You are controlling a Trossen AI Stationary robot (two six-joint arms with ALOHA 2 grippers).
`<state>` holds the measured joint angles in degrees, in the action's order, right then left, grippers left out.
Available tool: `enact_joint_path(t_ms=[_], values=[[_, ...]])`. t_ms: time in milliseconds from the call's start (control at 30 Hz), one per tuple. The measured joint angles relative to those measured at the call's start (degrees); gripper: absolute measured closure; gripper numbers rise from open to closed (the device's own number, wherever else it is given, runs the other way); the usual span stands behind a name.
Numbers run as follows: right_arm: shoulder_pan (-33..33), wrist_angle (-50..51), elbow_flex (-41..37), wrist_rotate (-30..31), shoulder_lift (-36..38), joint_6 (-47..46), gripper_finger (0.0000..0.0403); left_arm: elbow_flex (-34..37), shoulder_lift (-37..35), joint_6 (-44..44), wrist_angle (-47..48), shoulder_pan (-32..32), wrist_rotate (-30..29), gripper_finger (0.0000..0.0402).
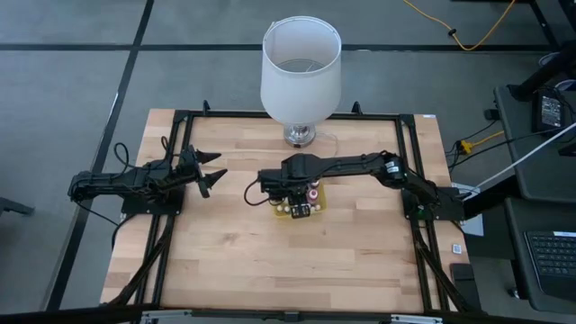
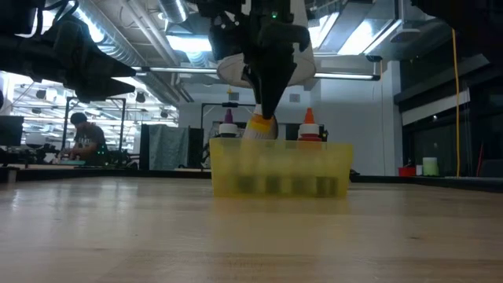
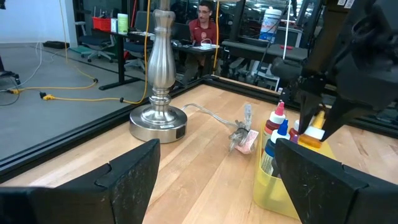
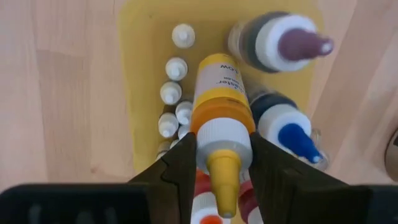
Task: Pick & Place food coloring
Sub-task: Put the large yellow food coloring bottle into the yellow bin
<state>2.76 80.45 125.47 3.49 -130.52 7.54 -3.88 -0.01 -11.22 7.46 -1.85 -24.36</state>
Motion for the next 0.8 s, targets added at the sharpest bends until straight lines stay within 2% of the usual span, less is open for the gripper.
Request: enact_joint_path(t_ms=[667, 800], values=[[0.0, -0.1, 0.0, -0.1, -2.1, 0.5, 0.0273, 0.0, 0.0, 0.0, 0.0, 0.0, 0.0, 0.0089], [0.0, 0.1, 0.0, 0.0, -2.1, 0.4, 0.0262, 0.0, 0.0, 0.0, 0.0, 0.0, 0.0, 0.0090]])
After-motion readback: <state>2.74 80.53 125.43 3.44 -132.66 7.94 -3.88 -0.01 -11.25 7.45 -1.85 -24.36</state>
